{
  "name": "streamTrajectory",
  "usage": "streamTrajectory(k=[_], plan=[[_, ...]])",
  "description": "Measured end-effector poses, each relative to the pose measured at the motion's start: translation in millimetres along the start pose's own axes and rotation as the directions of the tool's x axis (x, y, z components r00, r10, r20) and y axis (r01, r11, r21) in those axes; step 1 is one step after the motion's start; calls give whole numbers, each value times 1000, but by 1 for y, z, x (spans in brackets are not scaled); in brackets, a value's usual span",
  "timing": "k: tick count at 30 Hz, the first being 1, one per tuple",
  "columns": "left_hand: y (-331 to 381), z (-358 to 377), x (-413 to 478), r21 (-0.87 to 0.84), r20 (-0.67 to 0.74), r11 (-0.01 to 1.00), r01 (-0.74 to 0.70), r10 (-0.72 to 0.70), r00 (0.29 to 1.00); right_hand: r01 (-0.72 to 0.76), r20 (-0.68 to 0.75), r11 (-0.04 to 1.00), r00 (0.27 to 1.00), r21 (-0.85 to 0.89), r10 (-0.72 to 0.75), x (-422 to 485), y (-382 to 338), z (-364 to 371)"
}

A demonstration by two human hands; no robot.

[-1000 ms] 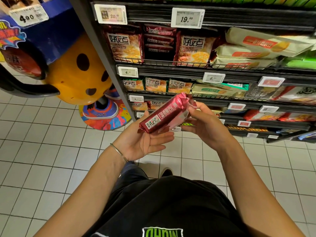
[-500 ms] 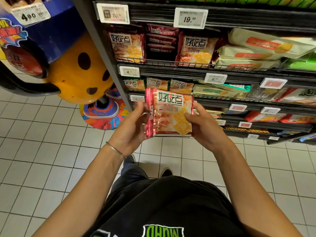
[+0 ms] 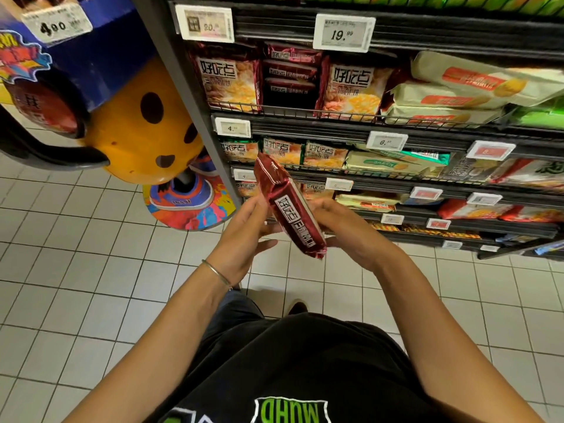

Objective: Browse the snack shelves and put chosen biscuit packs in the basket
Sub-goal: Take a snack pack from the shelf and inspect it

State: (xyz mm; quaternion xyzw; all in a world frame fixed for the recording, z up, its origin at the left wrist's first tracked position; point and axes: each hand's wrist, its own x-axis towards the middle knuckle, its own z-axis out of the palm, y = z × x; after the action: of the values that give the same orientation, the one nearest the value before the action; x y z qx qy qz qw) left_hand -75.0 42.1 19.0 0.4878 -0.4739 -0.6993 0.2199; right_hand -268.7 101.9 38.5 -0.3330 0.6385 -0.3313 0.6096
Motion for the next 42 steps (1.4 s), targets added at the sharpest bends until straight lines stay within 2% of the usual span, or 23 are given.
streamTrajectory(k=[4,12,20,23,26,29,32,36,42], plan=[[-1,-2,3,-12,-61,996,88,-89,994,82,-33,994,996,-79,-84,-2,-2,5],[-1,-4,6,80,-68,988,132,-126,990,132,100,989,985,68,-139,-12,-3,10],[-3,-1,1,99,-57,983,157,-152,987,172,47,976,983,134,-180,-12,3,3],[-1,4,-3,76,-6,990,115,-115,993,168,35,978,984,121,-174,-12,5,4],[-3,8,-5,40,23,999,7,-8,1000,172,18,979,984,107,-175,-10,8,4],[-6,9,-5,43,72,995,-91,88,994,160,35,987,986,24,-160,-10,6,5],[-8,7,-2,50,53,993,-110,107,993,147,70,988,987,-56,-143,-10,9,5],[-10,3,-1,3,-6,994,-108,108,994,109,108,994,988,32,-111,-13,7,4],[-9,2,-3,11,-2,989,-147,147,989,36,94,988,994,150,-50,-12,7,3]])
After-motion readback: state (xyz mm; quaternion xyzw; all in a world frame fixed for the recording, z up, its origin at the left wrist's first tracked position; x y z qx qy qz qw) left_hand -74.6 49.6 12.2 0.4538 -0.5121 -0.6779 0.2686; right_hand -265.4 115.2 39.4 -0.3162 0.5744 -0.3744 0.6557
